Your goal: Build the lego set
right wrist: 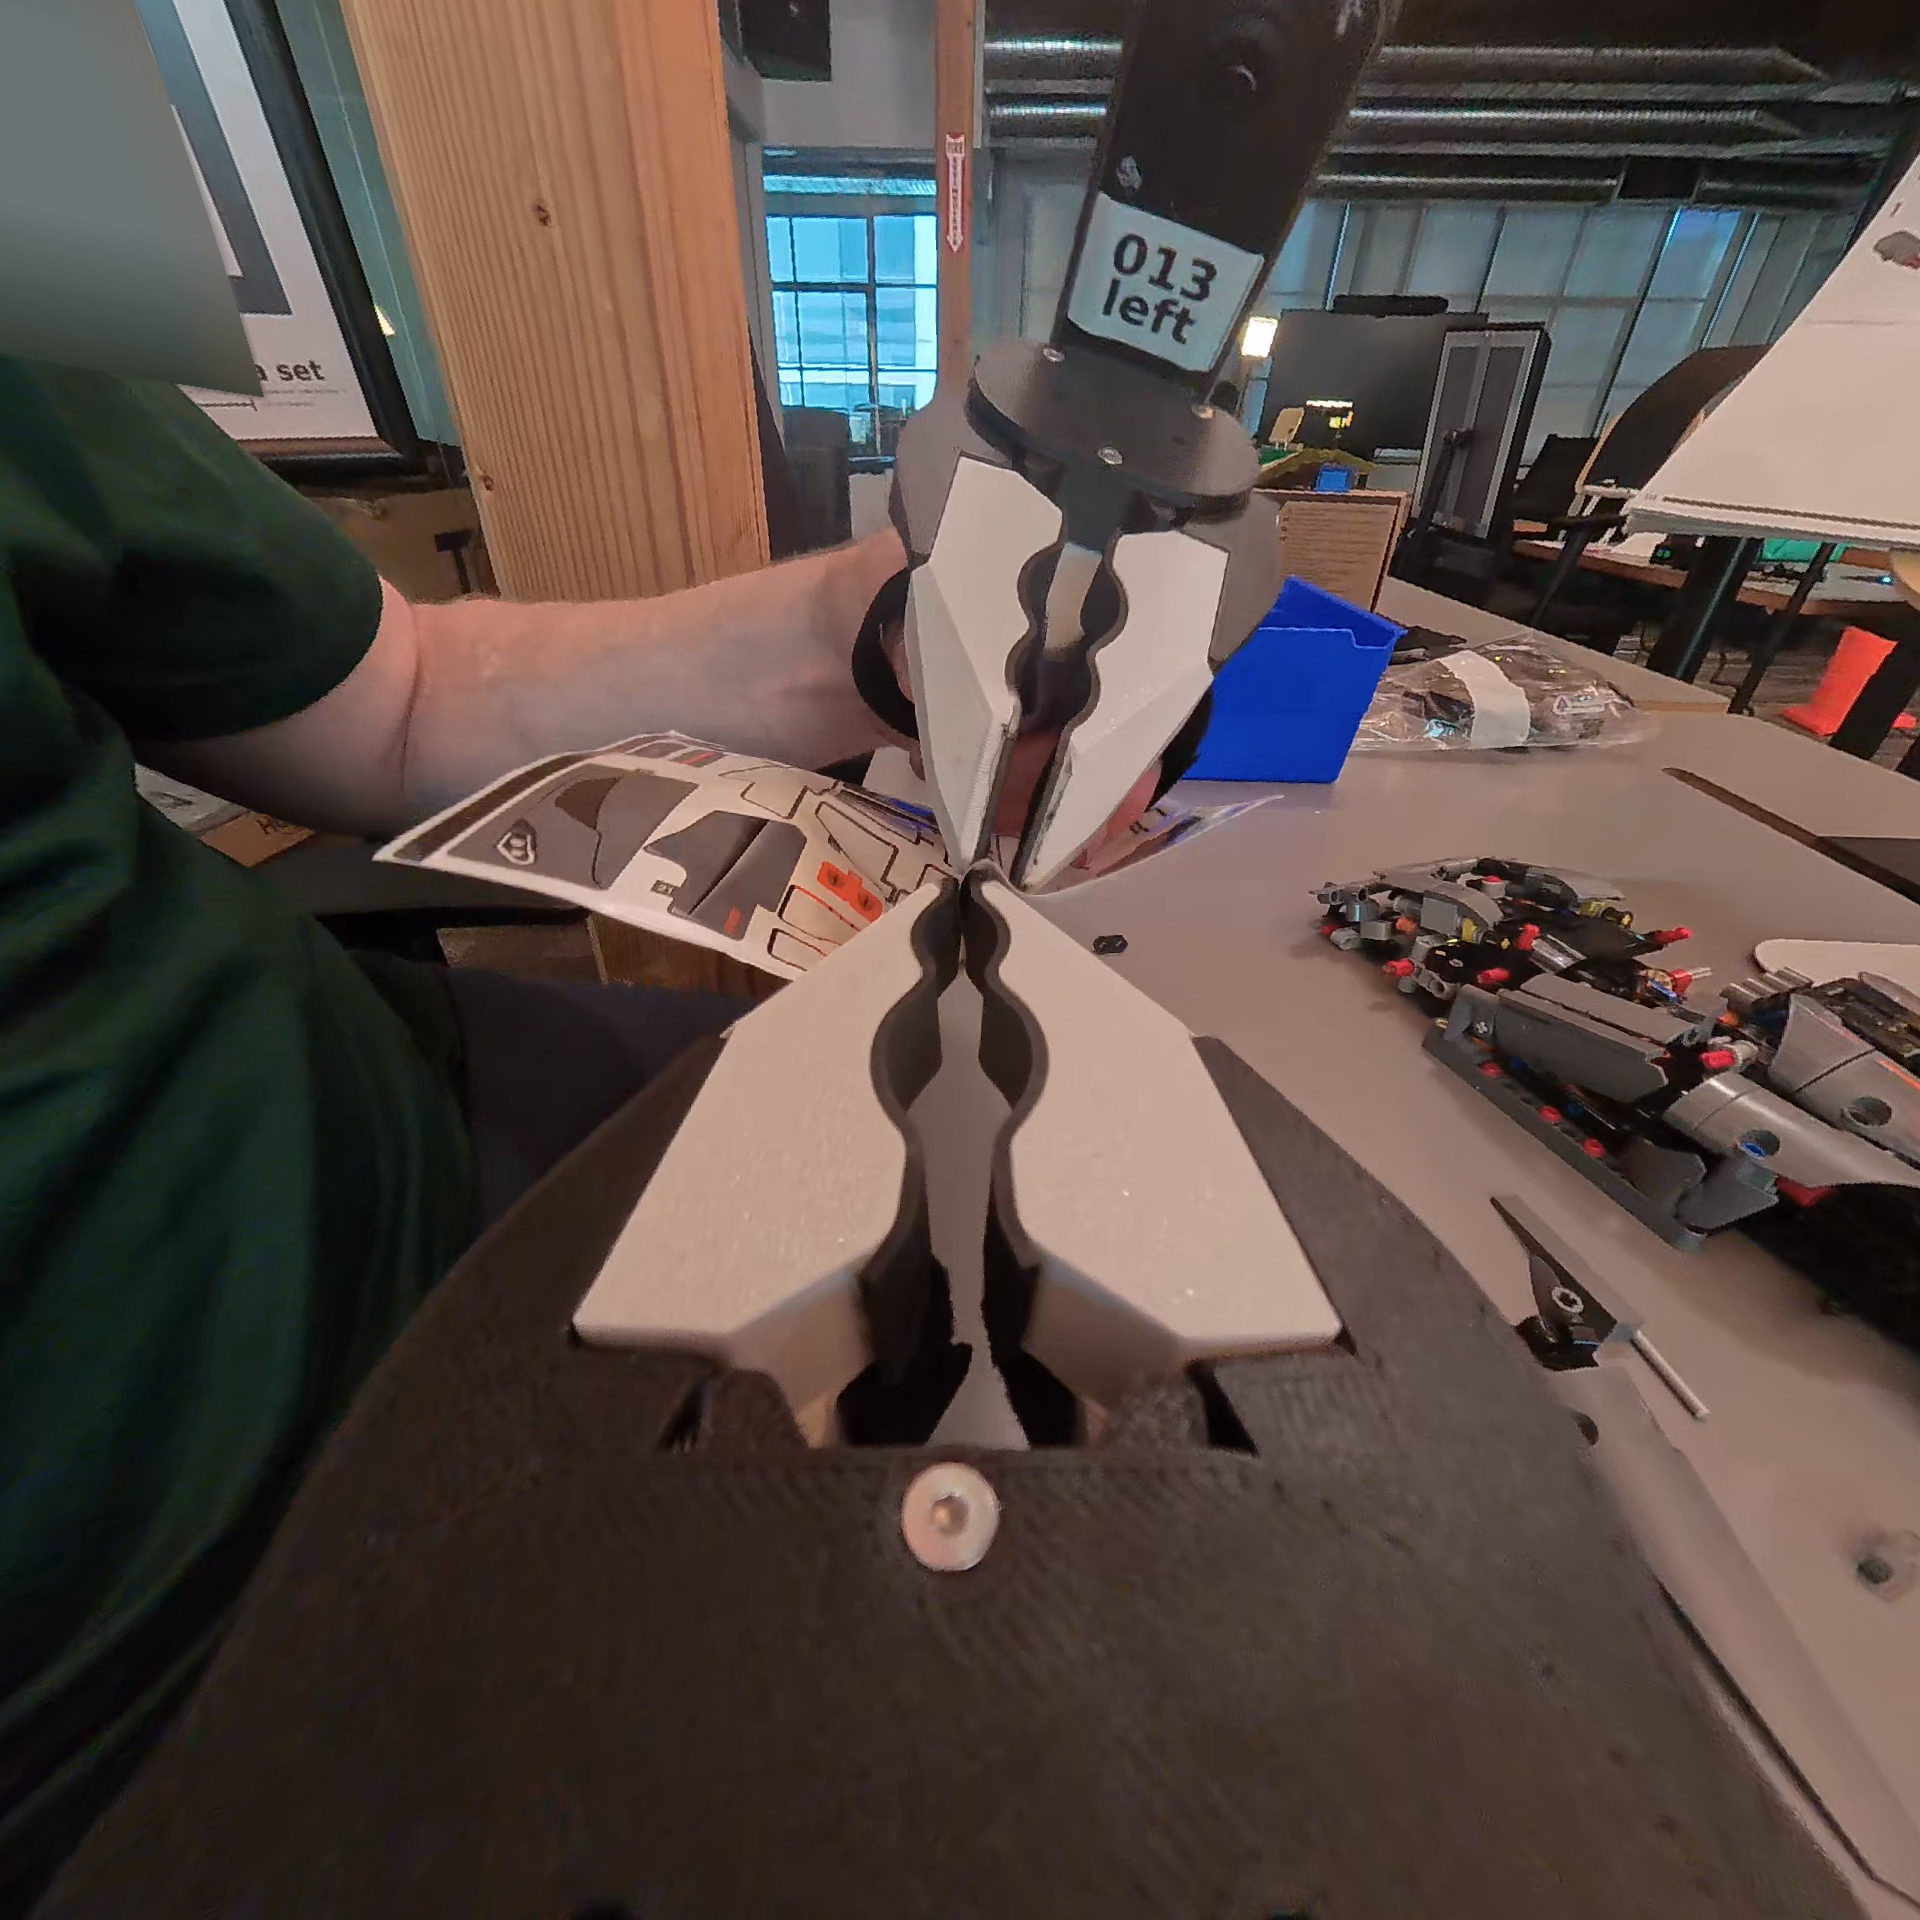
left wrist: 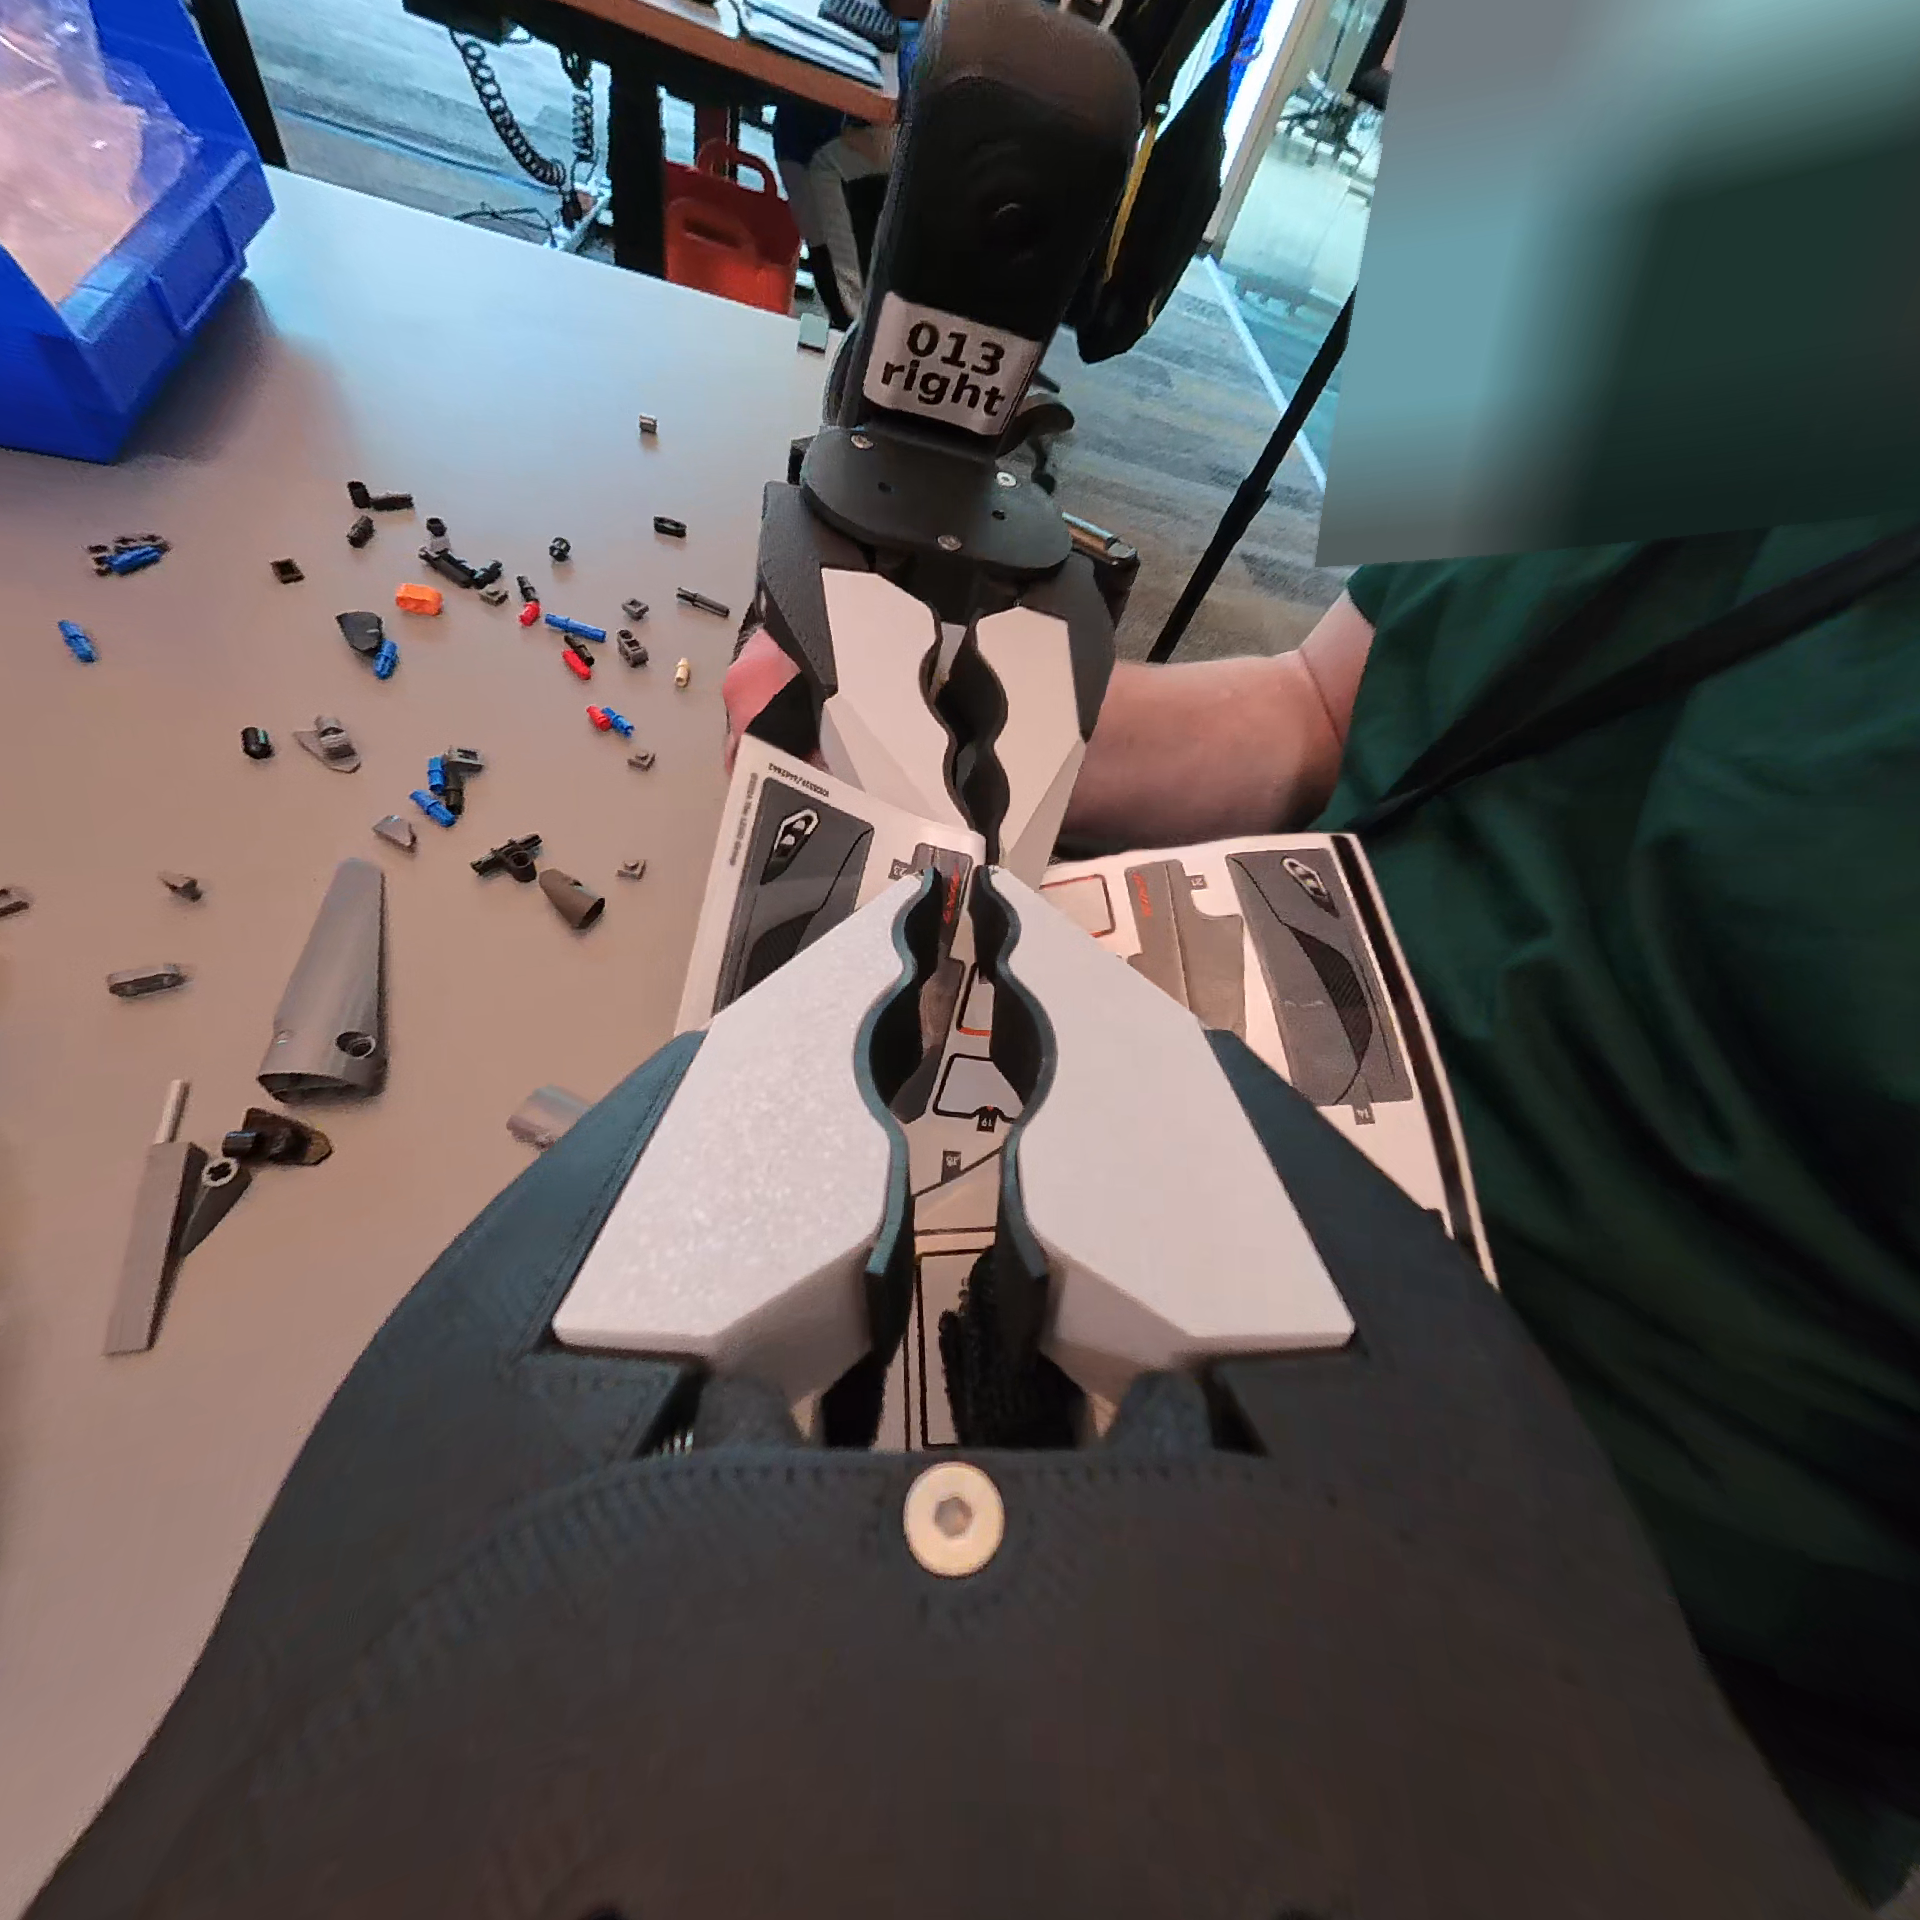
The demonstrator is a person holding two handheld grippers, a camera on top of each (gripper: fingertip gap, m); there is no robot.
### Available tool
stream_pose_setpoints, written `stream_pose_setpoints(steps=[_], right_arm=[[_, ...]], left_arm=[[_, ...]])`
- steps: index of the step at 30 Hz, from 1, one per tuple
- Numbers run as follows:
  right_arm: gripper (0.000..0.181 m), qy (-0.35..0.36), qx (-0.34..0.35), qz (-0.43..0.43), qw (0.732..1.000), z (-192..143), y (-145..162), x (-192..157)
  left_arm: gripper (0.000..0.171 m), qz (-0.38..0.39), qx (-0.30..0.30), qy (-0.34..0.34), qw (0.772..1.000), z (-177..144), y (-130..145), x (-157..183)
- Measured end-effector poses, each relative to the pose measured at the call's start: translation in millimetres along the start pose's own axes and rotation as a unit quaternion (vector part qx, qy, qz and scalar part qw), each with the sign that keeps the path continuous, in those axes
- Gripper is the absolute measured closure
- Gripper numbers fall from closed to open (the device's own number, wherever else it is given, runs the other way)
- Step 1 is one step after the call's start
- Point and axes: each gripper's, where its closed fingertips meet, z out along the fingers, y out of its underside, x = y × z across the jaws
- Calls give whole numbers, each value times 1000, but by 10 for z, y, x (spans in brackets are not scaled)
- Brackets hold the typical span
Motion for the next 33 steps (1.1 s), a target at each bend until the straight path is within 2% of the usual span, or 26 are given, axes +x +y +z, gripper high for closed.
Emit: stream_pose_setpoints(steps=[19,24,33], right_arm=[[181,-2,38,18,999,-74,-118,25],[181,-12,44,15,999,-80,-138,-12],[181,-25,28,7,999,-41,-93,-78]], left_arm=[[171,-49,111,38,992,1,-168,-5],[171,-72,132,69,986,3,-190,35],[171,-83,79,80,990,1,-123,85]])
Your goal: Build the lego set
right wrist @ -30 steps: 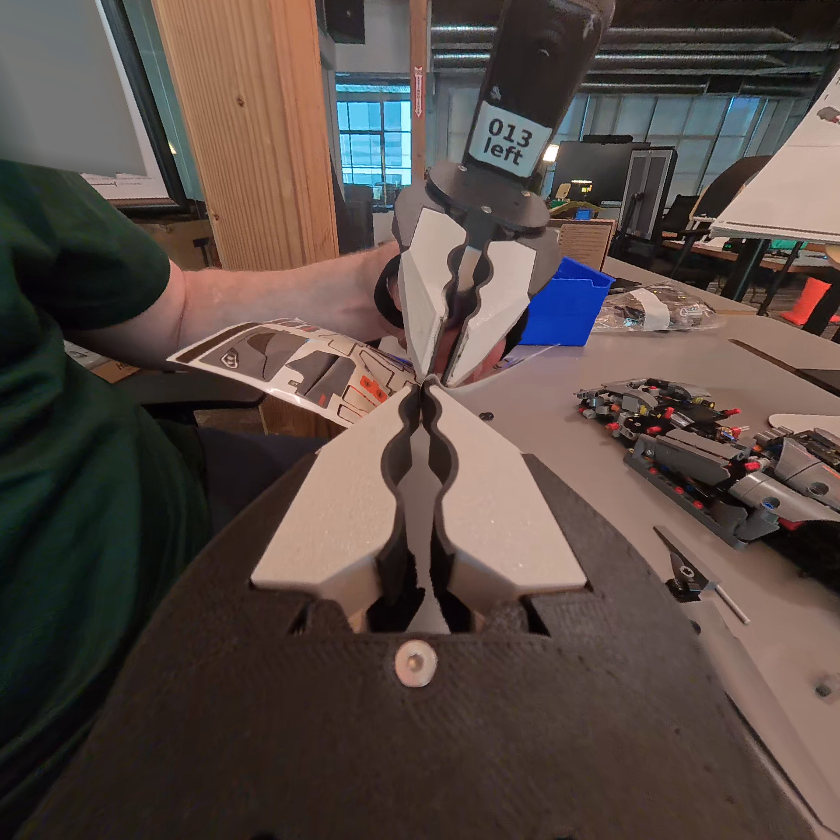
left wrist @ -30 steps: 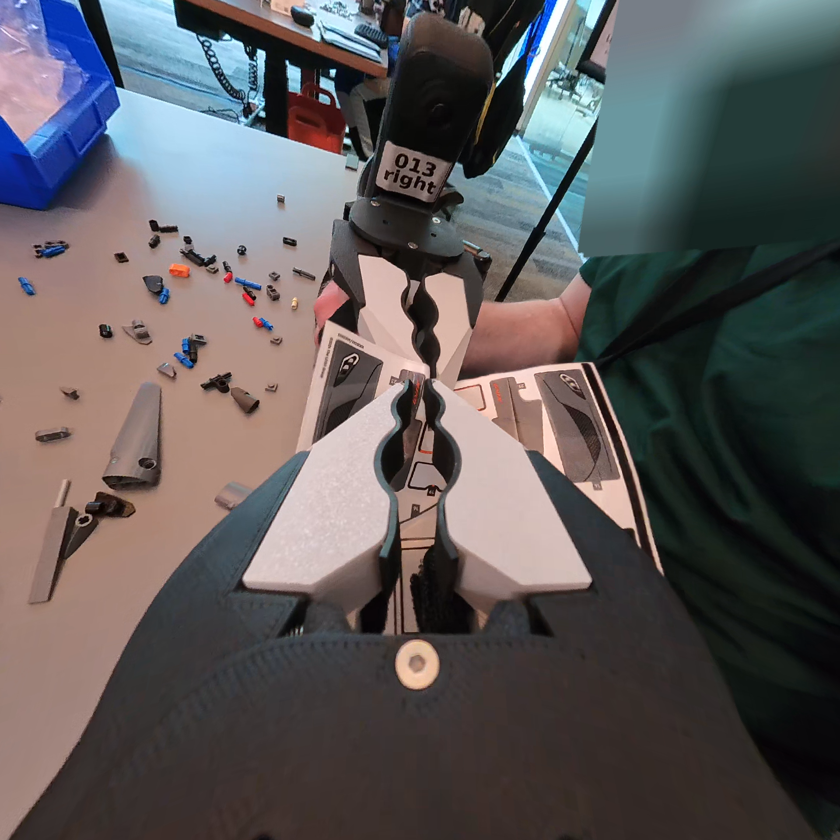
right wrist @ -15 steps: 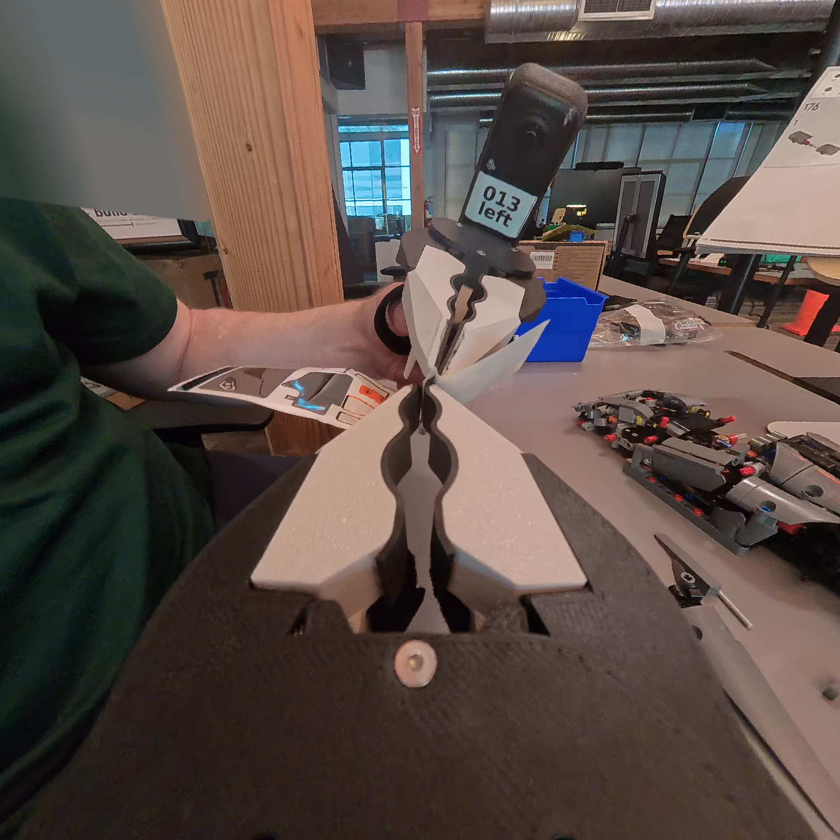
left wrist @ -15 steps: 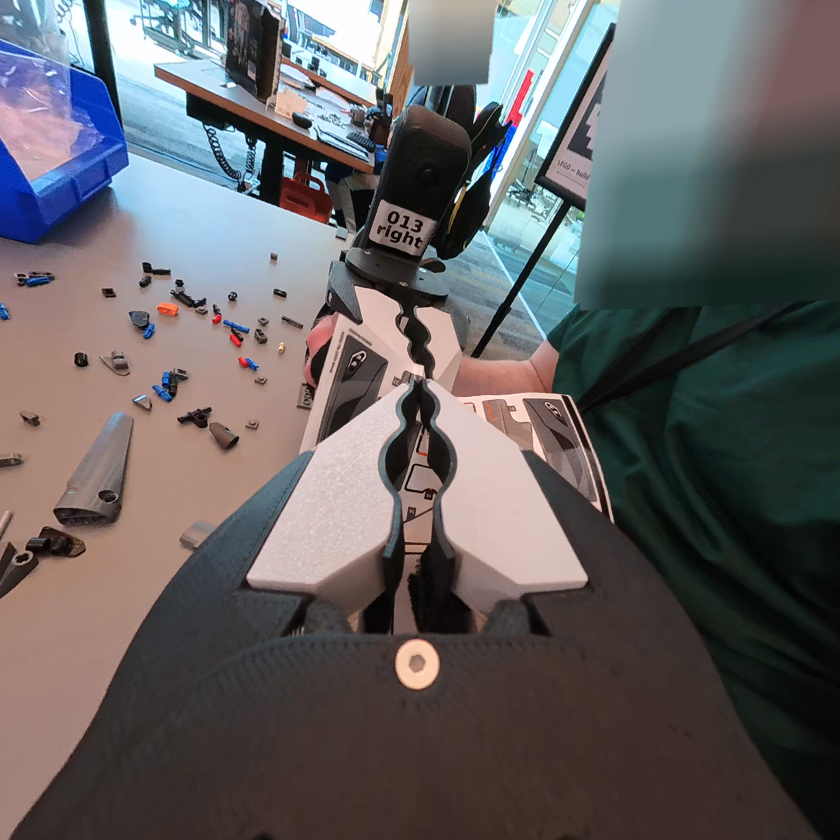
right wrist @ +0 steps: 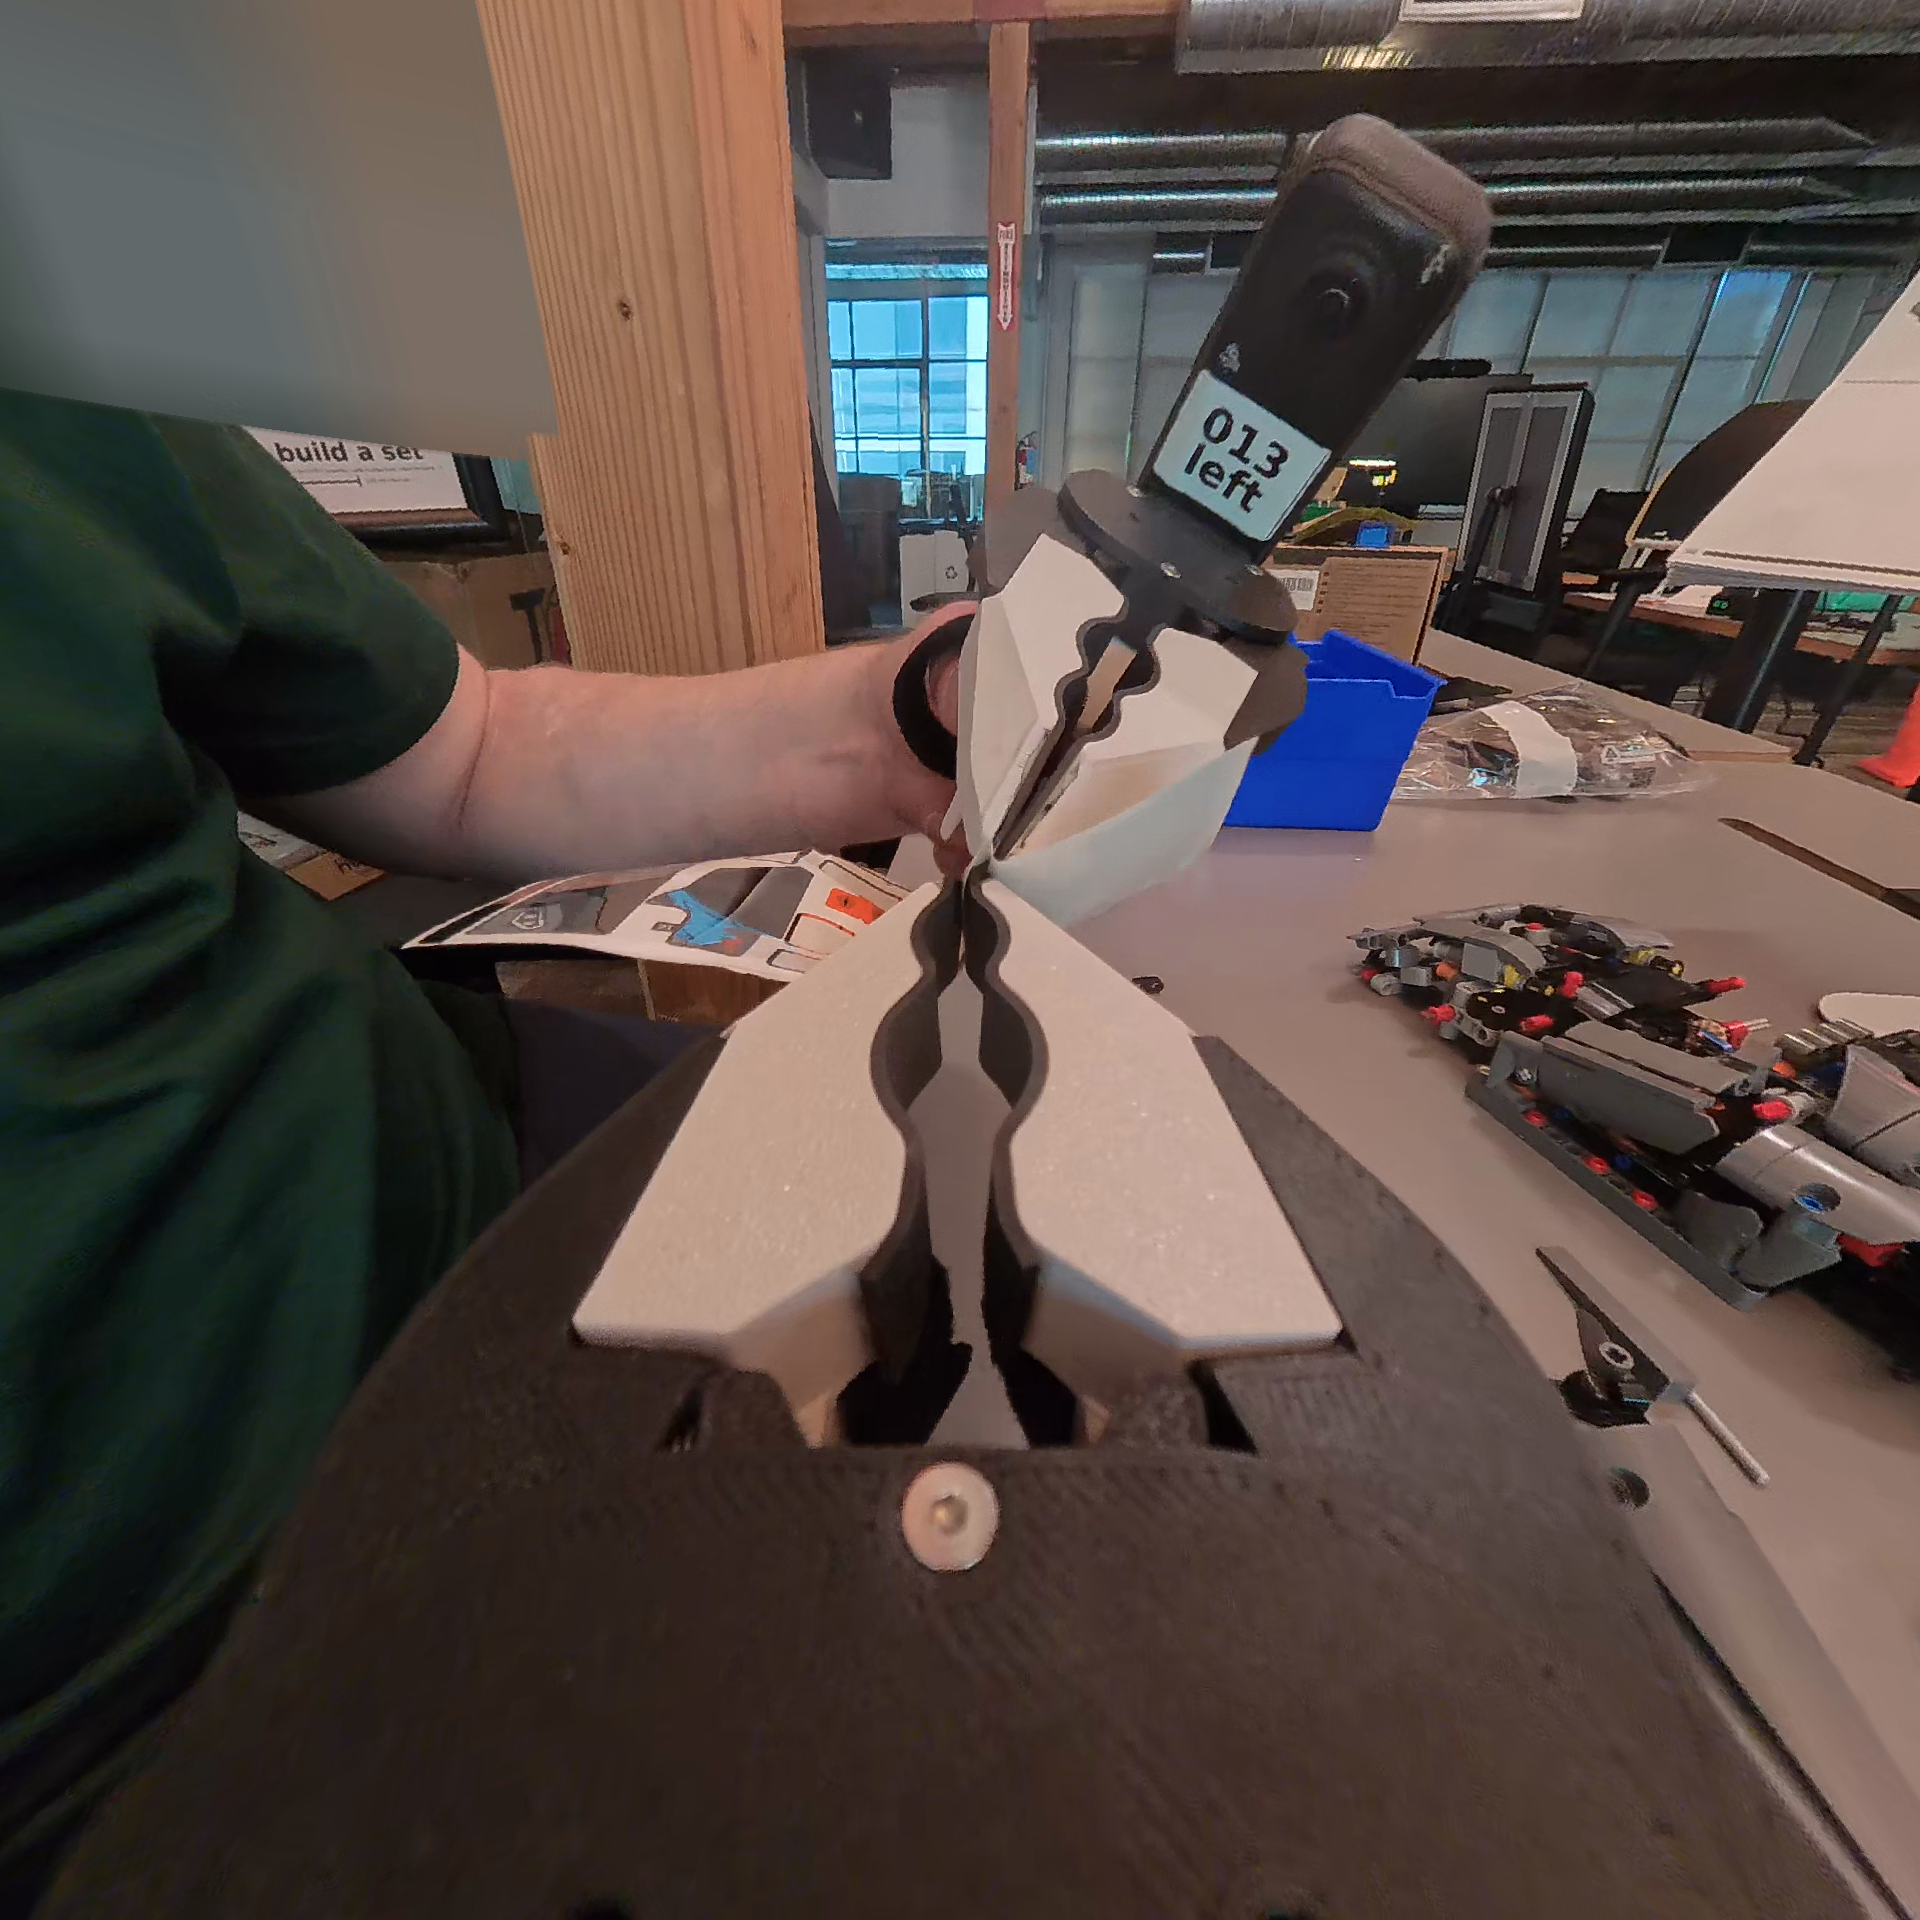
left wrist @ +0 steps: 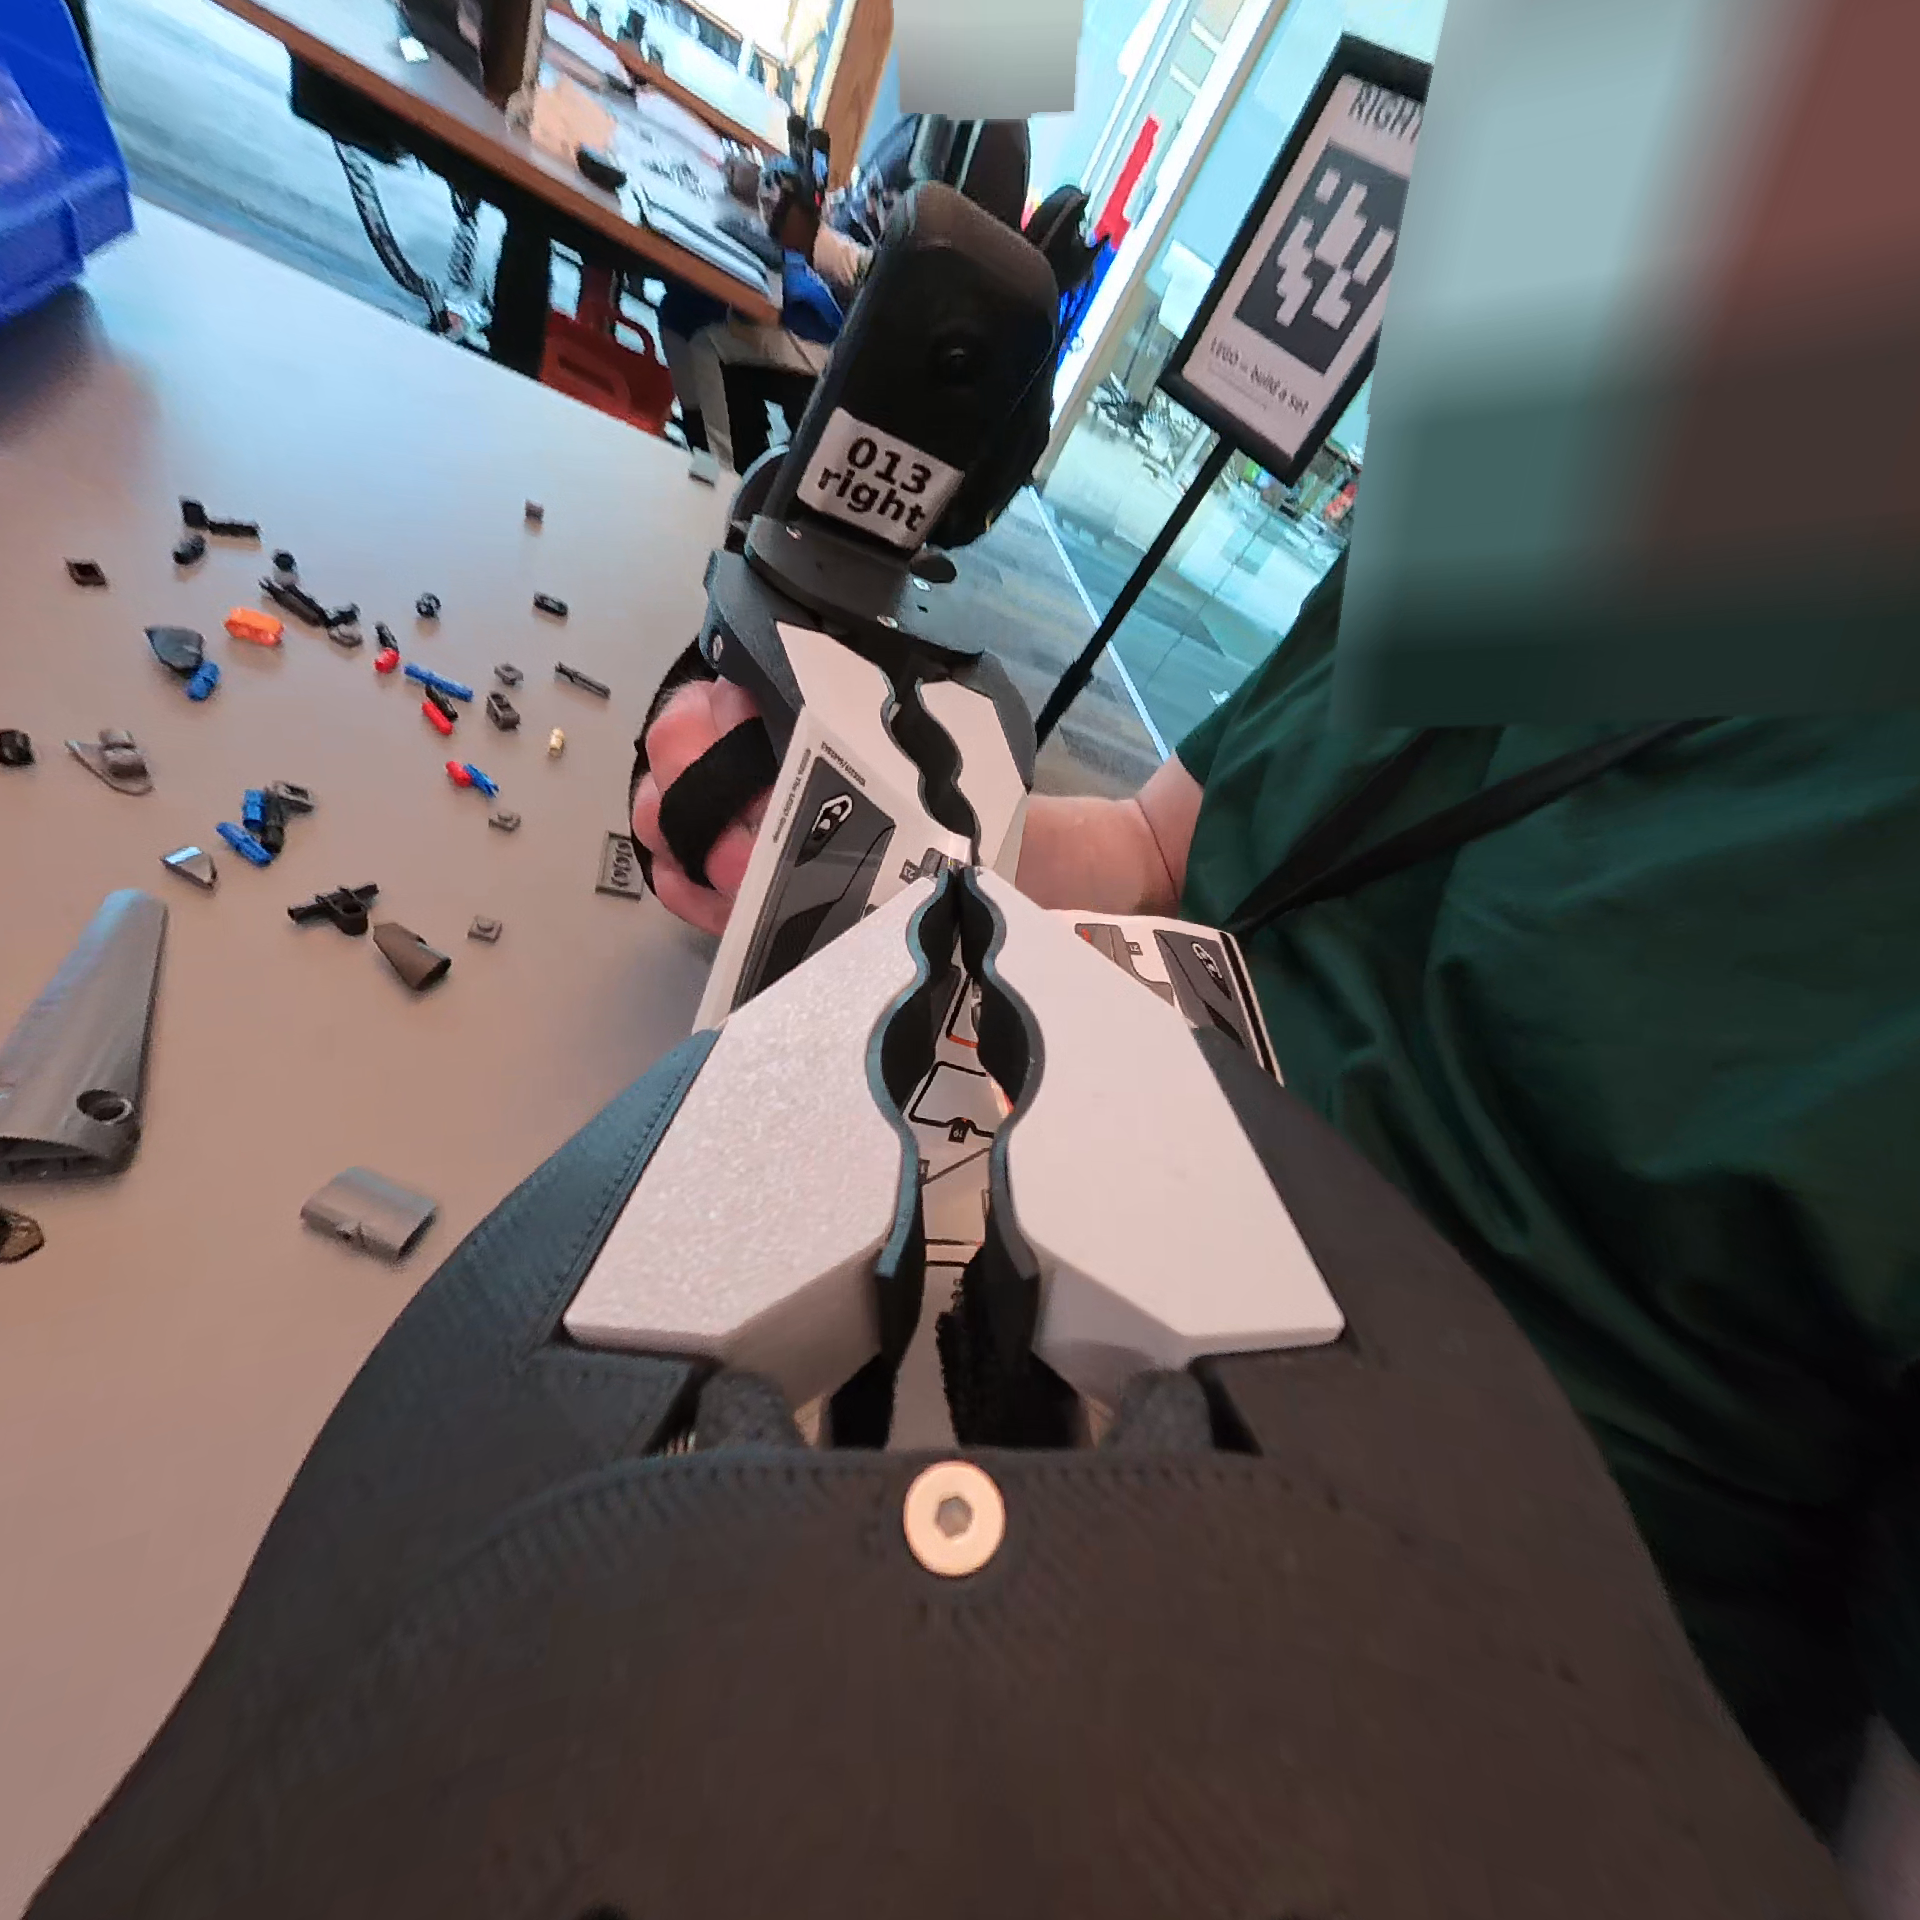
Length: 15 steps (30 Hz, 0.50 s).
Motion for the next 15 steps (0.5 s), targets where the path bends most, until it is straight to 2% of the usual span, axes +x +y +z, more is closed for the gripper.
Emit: stream_pose_setpoints(steps=[5,15], right_arm=[[181,-4,-4,-5,1000,11,13,-22],[181,-5,-5,-8,1000,8,13,-32]], left_arm=[[171,-28,-19,20,999,0,22,17],[171,-46,-6,17,999,17,15,-7]])
